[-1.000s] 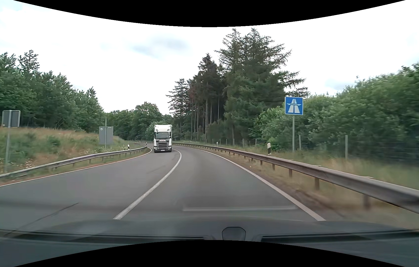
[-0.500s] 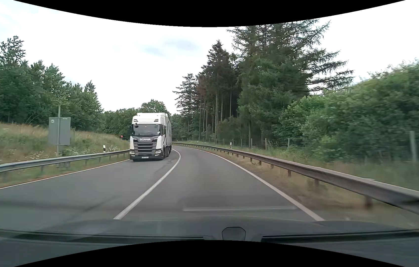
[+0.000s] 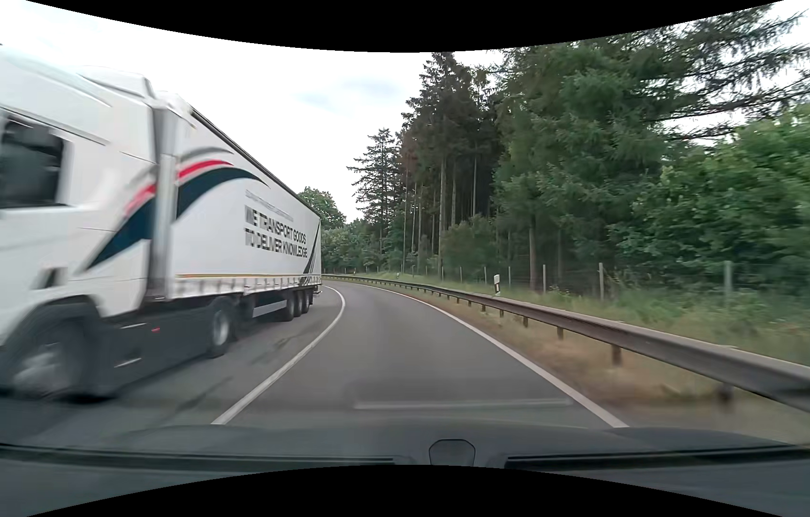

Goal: Follow the waypoints while adhering to traffic rules and regulations

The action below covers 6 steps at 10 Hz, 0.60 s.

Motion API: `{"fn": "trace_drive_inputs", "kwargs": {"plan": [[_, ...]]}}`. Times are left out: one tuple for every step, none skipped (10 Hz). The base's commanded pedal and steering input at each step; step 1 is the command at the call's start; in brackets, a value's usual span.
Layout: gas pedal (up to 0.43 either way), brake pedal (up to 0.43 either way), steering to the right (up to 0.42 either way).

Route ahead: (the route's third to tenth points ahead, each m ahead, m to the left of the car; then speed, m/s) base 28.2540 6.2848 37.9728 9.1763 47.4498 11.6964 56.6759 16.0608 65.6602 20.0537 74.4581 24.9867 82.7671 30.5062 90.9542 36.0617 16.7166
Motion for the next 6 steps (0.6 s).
{"fn": "trace_drive_inputs", "kwargs": {"plan": [[0.287, 0.000, -0.038], [0.280, 0.000, -0.040], [0.280, 0.000, -0.040], [0.268, 0.000, -0.040], [0.268, 0.000, -0.040], [0.268, 0.000, -0.040]]}}
